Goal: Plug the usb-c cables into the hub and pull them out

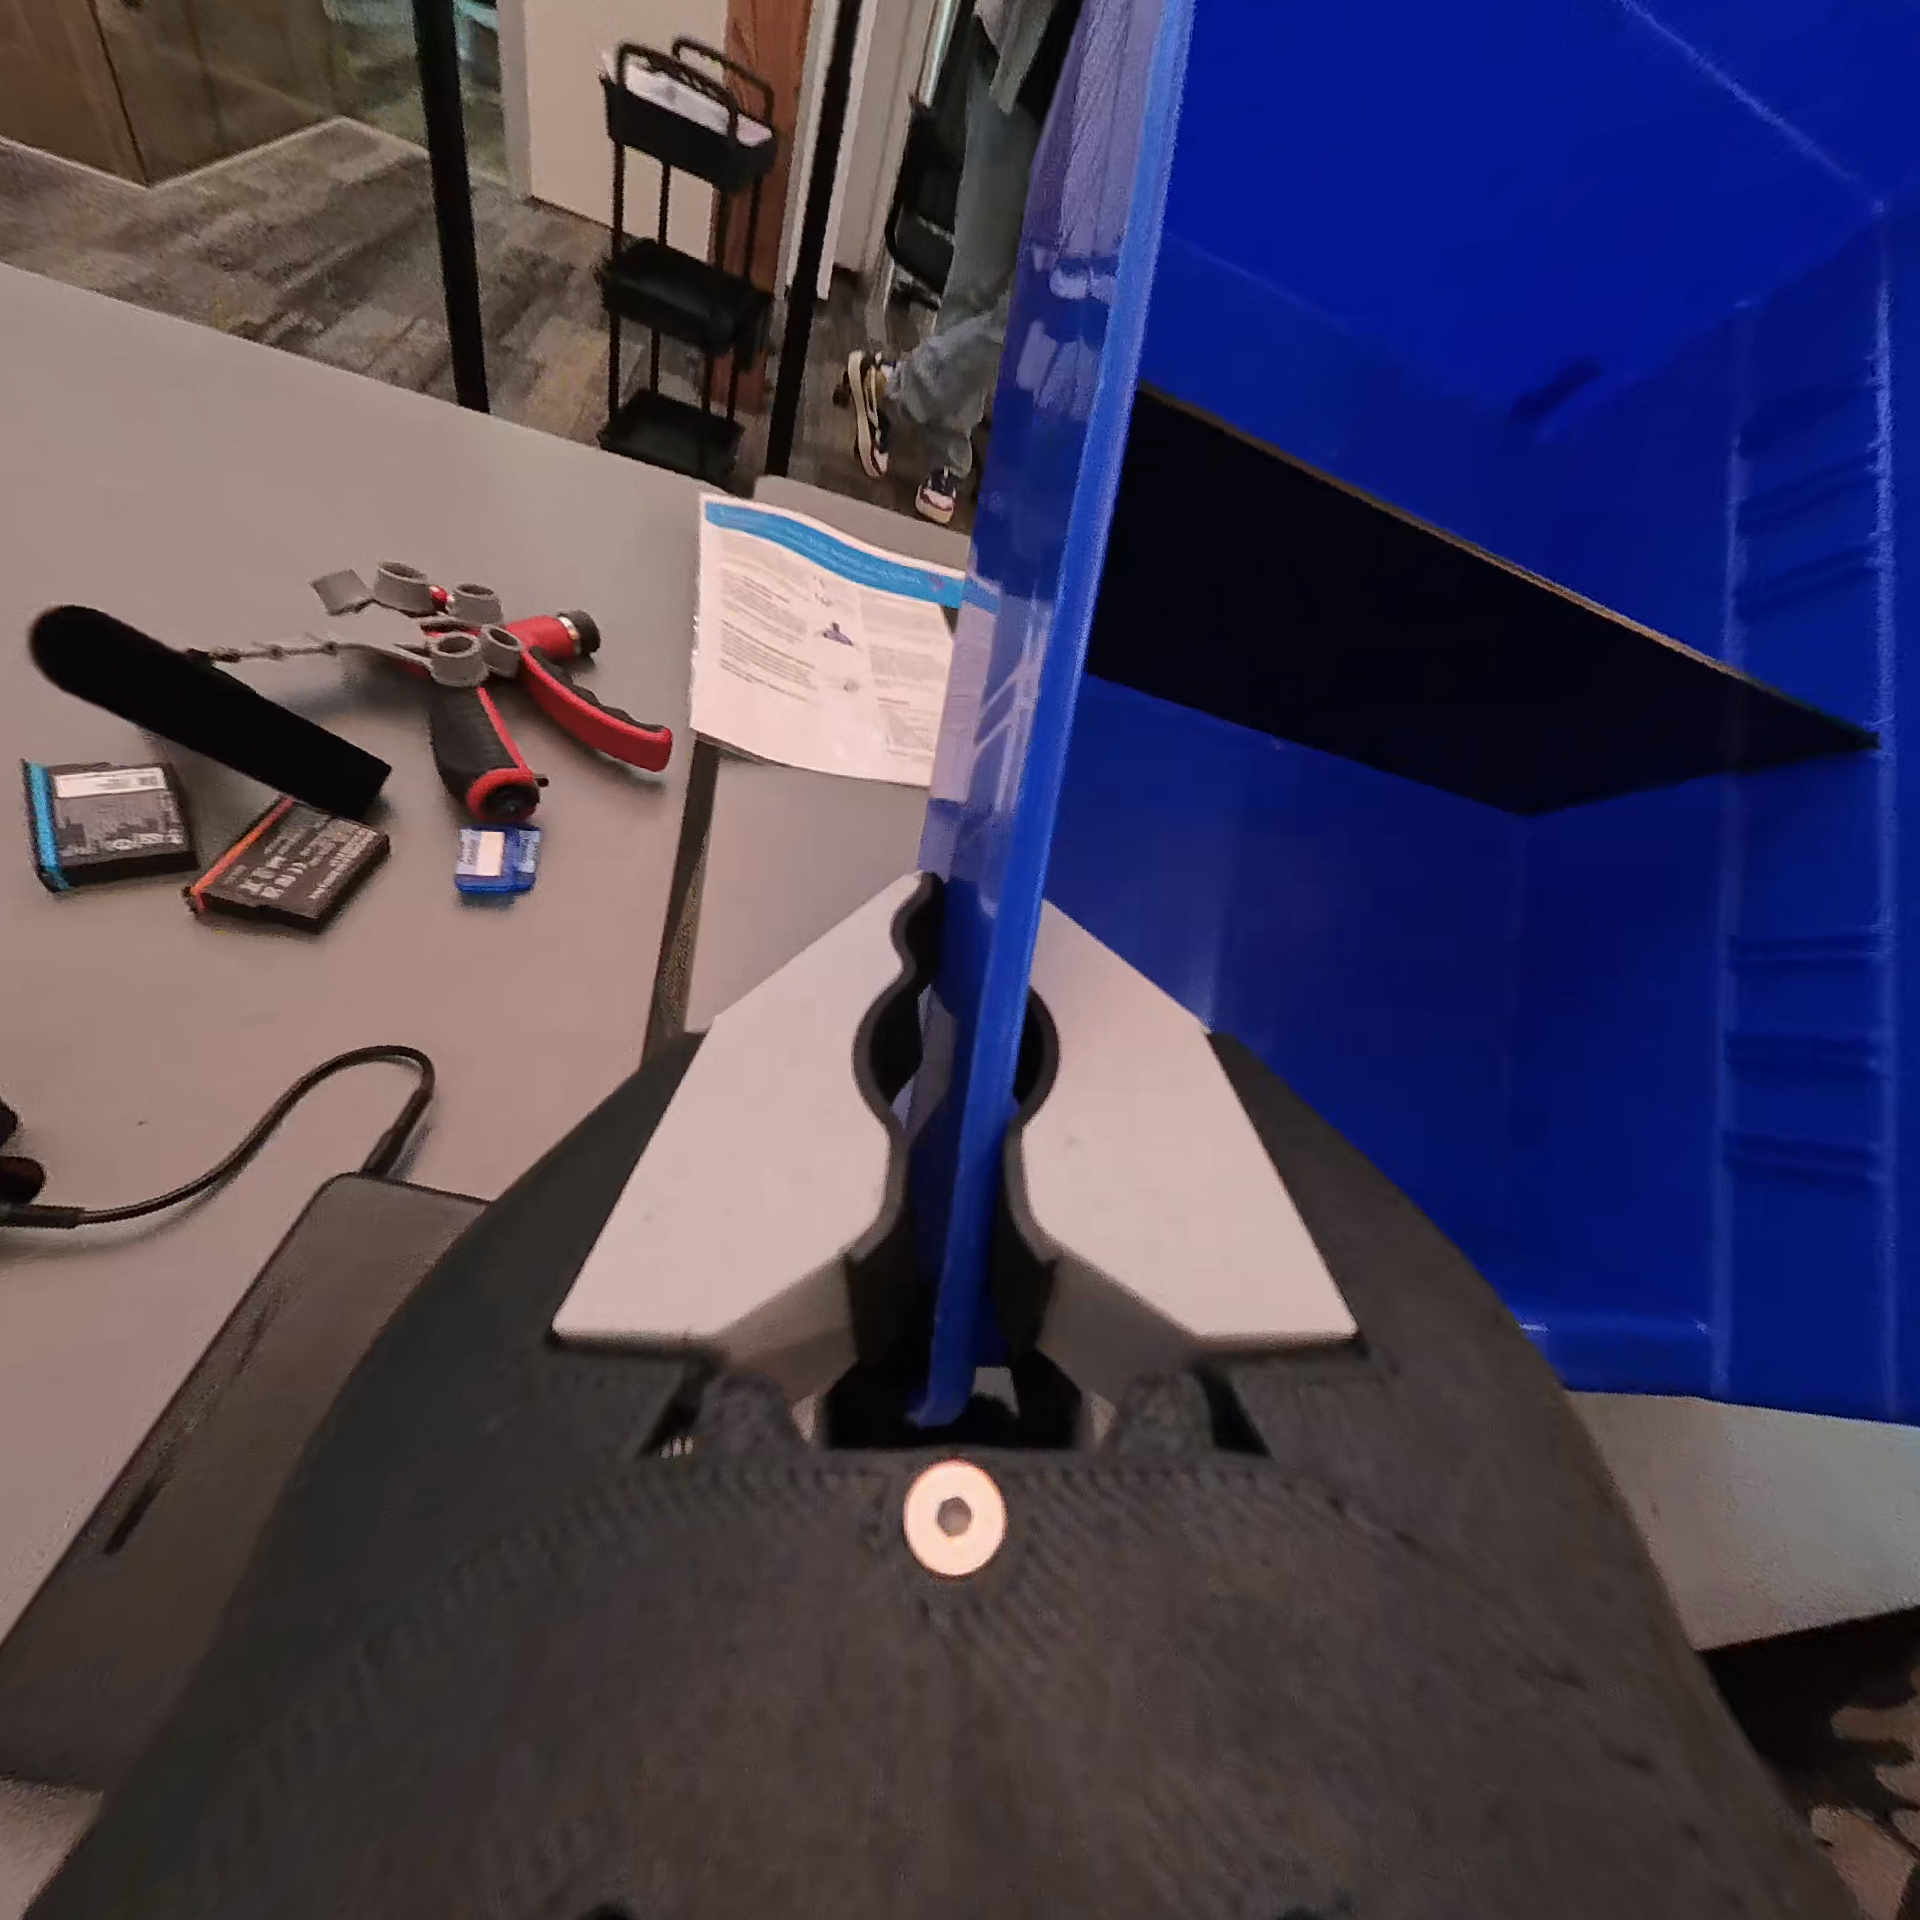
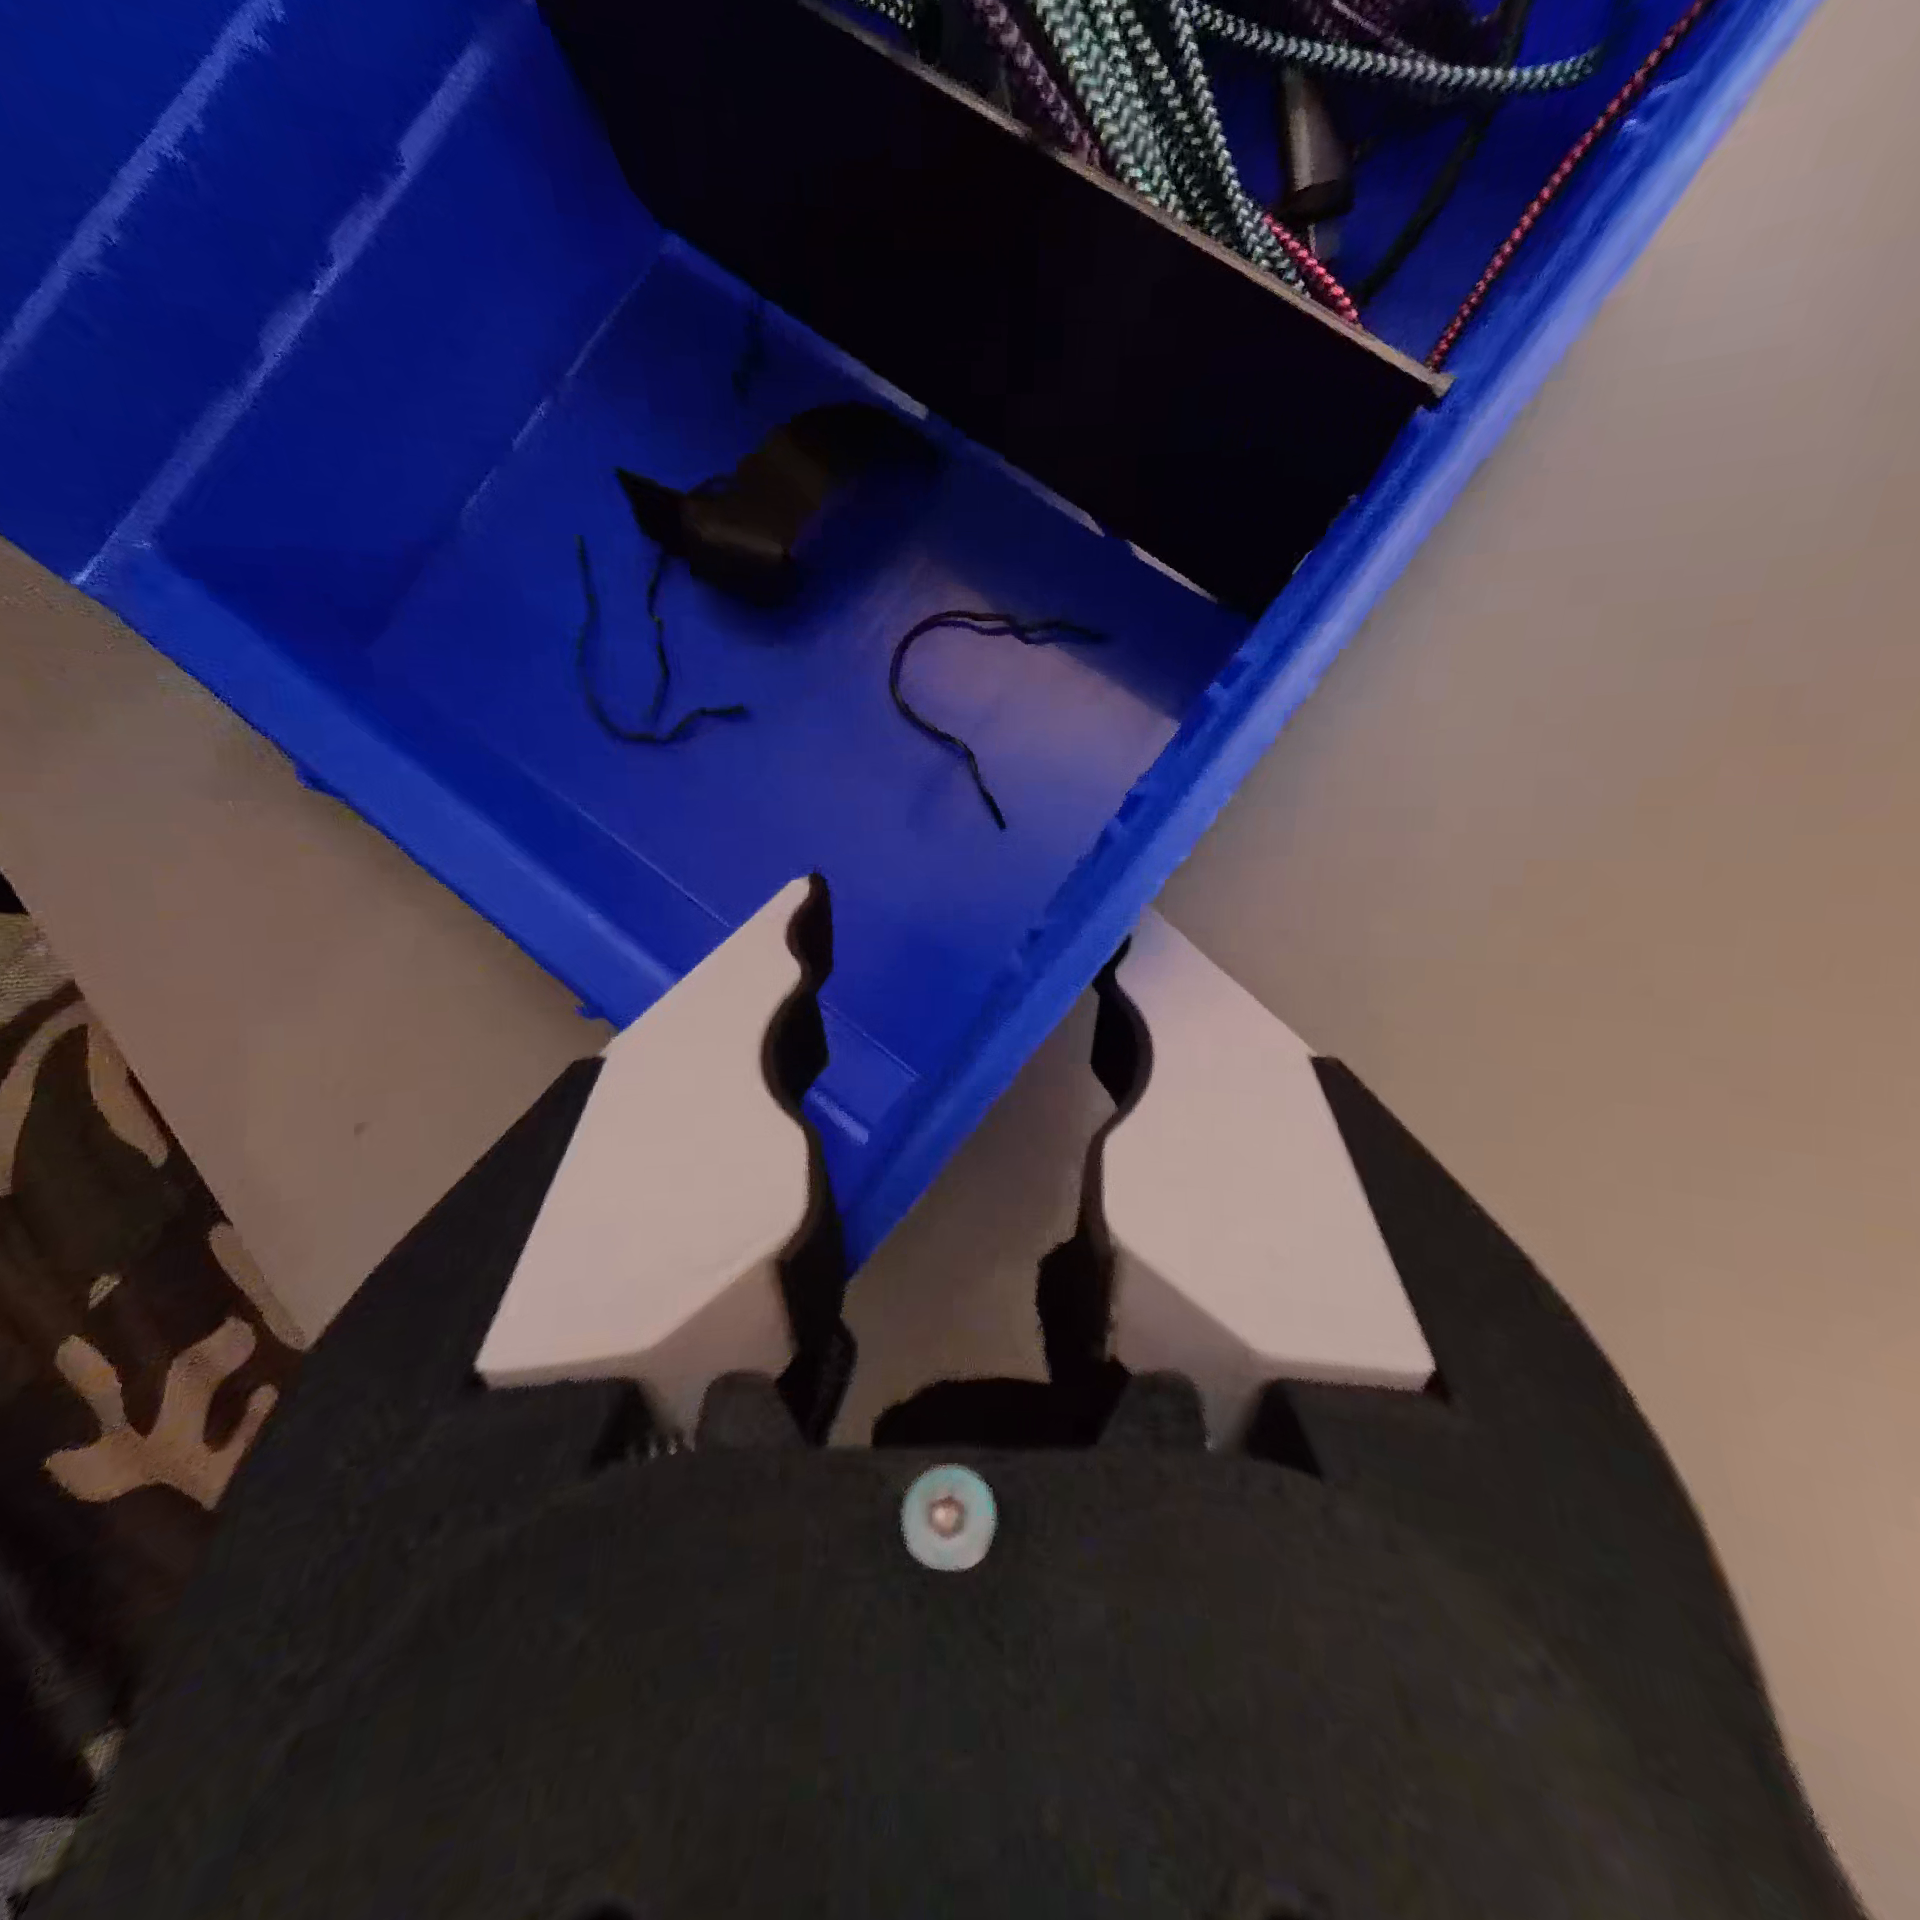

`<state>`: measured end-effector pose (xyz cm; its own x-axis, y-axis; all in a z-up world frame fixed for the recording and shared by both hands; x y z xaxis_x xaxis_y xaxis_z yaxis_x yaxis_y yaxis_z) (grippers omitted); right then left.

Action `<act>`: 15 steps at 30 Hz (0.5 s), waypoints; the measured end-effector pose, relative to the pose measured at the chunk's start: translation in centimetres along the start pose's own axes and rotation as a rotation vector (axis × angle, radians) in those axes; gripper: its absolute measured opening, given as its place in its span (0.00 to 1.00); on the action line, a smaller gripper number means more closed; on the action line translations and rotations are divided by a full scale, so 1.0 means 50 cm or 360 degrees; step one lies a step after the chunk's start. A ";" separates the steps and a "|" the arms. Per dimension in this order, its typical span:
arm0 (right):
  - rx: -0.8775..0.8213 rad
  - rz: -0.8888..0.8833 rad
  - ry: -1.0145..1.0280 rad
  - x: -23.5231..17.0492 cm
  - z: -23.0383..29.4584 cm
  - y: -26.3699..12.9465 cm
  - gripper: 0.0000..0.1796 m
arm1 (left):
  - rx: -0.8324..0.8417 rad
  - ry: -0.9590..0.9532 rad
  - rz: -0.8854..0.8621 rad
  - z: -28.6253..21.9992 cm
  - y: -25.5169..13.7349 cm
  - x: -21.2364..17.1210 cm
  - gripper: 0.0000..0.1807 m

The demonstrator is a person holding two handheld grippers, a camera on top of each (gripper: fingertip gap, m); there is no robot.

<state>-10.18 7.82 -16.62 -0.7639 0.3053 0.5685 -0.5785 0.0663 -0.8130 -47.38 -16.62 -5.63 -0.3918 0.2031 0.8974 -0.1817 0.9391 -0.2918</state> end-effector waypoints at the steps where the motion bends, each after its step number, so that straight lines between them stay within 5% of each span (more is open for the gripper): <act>1: 0.0004 0.0004 0.0000 0.013 0.015 0.011 0.27 | 0.0010 -0.0002 -0.0021 0.005 -0.008 0.005 0.03; 15: 0.0484 -0.0186 0.0056 0.157 0.301 0.168 0.50 | 0.0046 -0.0020 -0.0156 0.030 -0.062 0.046 0.03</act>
<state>-25.35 -3.55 -17.08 -0.6799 0.3451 0.6470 -0.7248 -0.1825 -0.6644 -49.06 -19.49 -3.14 -0.3822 0.1067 0.9179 -0.2454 0.9459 -0.2122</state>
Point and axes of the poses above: each gripper's, where its closed fingertips meet, y out along the fingers, x out of its top, z = x × y across the jaws, the point moved 5 cm from there along -y, back along the fingers, and after that the axes turned 2 degrees about z, right-handed, at the moved point
